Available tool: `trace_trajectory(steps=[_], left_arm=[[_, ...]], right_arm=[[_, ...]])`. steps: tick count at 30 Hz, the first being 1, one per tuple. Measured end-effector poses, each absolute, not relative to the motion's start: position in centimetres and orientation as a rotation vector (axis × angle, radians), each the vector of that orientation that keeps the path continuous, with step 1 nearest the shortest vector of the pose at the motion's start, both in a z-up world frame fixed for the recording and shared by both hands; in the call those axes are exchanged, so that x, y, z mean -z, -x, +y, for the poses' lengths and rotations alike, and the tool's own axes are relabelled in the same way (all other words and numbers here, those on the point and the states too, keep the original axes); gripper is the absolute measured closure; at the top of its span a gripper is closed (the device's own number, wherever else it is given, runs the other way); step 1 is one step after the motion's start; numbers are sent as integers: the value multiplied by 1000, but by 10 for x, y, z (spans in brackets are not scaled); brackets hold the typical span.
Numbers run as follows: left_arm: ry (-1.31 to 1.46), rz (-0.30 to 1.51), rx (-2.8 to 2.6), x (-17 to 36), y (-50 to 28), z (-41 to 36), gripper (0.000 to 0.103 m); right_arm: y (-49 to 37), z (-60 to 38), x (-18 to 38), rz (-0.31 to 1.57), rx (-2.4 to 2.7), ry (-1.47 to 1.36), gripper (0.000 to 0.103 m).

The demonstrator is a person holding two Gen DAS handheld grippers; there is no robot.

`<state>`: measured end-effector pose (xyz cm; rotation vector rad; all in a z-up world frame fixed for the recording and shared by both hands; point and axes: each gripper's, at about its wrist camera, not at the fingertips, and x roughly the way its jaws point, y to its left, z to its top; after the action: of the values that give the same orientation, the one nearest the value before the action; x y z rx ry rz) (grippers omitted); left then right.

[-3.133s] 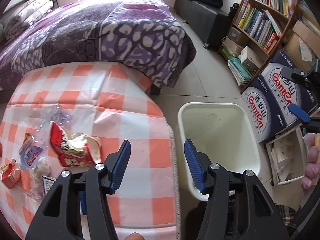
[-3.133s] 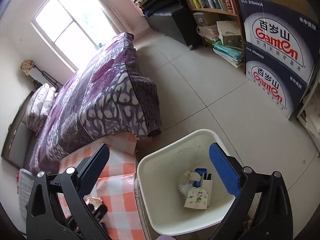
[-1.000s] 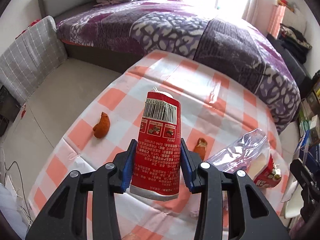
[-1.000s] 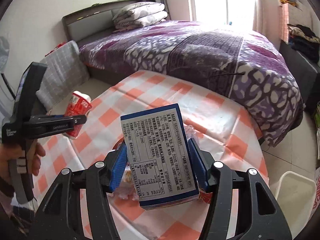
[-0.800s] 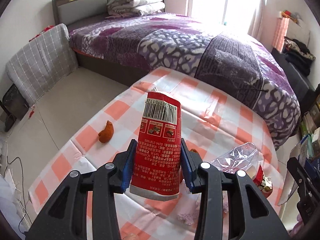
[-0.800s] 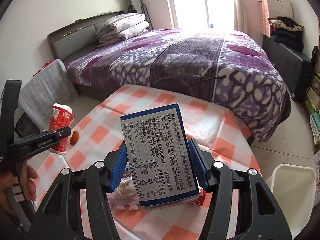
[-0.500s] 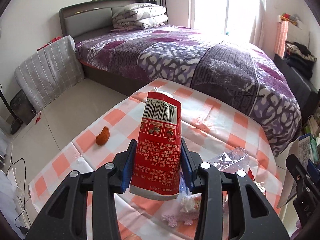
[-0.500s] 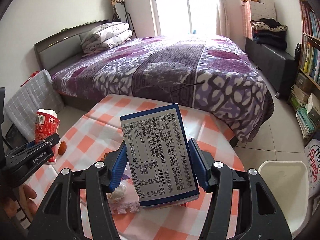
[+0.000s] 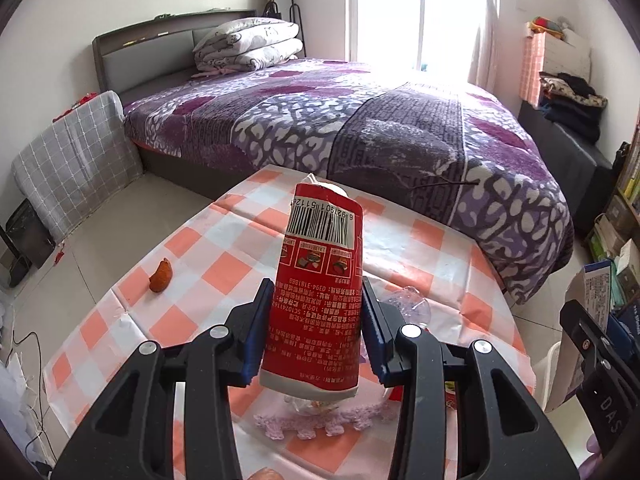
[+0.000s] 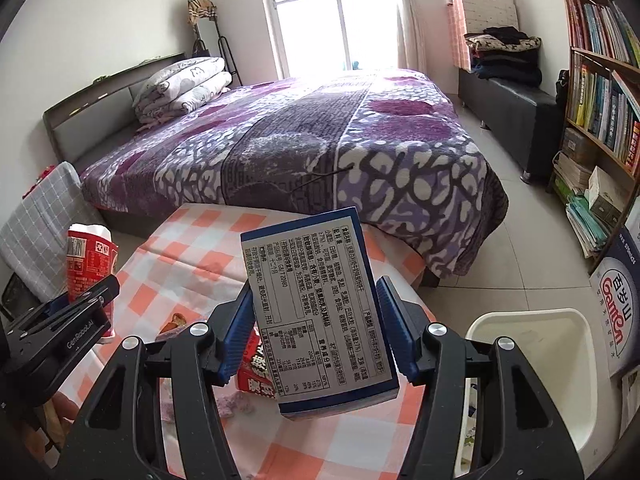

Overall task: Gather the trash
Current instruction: 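Lift the snack box and red cup and carry both tools toward the white bin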

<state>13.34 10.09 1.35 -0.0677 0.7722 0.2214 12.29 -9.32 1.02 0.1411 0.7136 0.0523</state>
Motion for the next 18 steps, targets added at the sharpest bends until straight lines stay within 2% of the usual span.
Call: trace_trajectory(steps=[18], left_arm=[[-17, 778, -86, -7, -125, 14, 61]], right_arm=[[-109, -214, -9, 748, 207, -315, 47]])
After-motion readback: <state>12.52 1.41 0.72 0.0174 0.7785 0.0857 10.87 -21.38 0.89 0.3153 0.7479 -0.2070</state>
